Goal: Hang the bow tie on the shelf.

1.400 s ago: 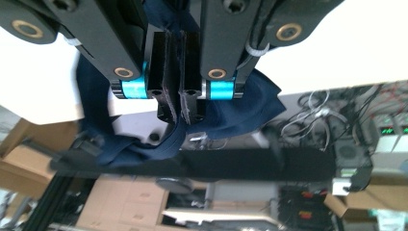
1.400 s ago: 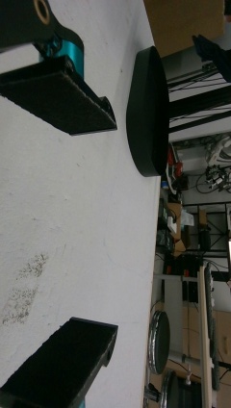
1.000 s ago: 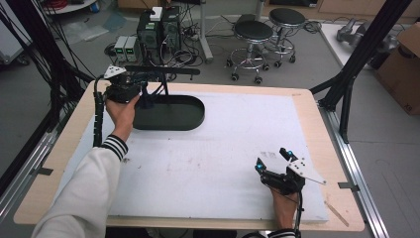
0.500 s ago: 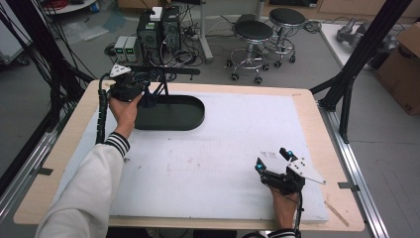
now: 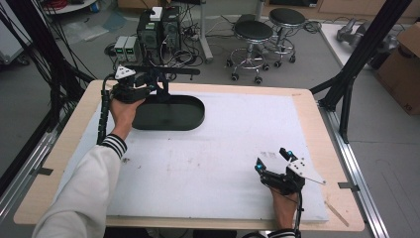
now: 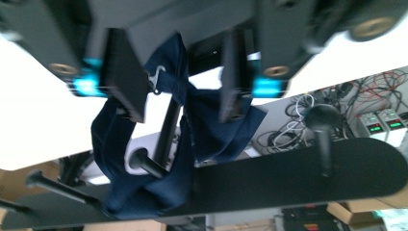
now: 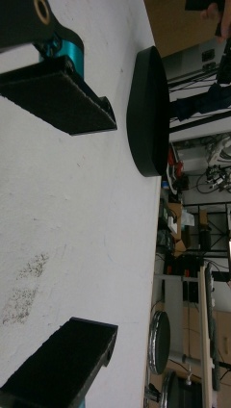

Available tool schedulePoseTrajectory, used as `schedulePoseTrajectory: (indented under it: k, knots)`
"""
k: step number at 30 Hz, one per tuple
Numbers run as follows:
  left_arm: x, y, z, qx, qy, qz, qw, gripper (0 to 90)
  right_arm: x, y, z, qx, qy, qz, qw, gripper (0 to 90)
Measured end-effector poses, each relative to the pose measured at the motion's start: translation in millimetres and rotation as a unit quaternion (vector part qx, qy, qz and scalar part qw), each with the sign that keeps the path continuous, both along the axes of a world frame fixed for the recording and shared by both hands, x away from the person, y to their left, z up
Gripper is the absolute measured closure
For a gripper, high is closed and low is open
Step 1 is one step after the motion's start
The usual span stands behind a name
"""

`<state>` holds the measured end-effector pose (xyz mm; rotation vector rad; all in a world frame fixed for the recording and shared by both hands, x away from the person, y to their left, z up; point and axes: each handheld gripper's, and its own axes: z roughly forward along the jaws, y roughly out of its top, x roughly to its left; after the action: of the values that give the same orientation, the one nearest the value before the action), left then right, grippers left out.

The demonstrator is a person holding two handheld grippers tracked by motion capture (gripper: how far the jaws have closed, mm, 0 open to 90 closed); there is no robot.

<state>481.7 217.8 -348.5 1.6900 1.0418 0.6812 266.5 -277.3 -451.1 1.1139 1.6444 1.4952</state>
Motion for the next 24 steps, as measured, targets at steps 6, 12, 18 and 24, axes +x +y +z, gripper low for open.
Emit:
schedulePoseTrajectory:
  k: [6, 12, 18, 24]
  knots:
    - [-16.4, 5.7, -8.3, -0.022, 0.021, -0.043, 0.9986, 22.4, 0.2, -0.5, -0.1, 0.002, -0.001, 0.003, 1.0, 4.9]
    - [-43.4, 22.1, -19.2, -0.022, -0.006, -0.068, 0.9974, 20.3, -0.1, -0.7, -0.2, 0.002, -0.003, 0.005, 1.0, 4.9]
    - [-76.5, 34.9, -26.1, -0.03, -0.032, -0.098, 0.9942, 20.1, -0.8, 0.4, -0.2, -0.001, -0.003, 0.003, 1.0, 4.9]
    - [-117.3, 53.4, -33.1, -0.034, -0.06, -0.14, 0.9877, 18.6, -0.8, -0.1, -0.4, 0.001, -0.007, 0.0, 1.0, 4.9]
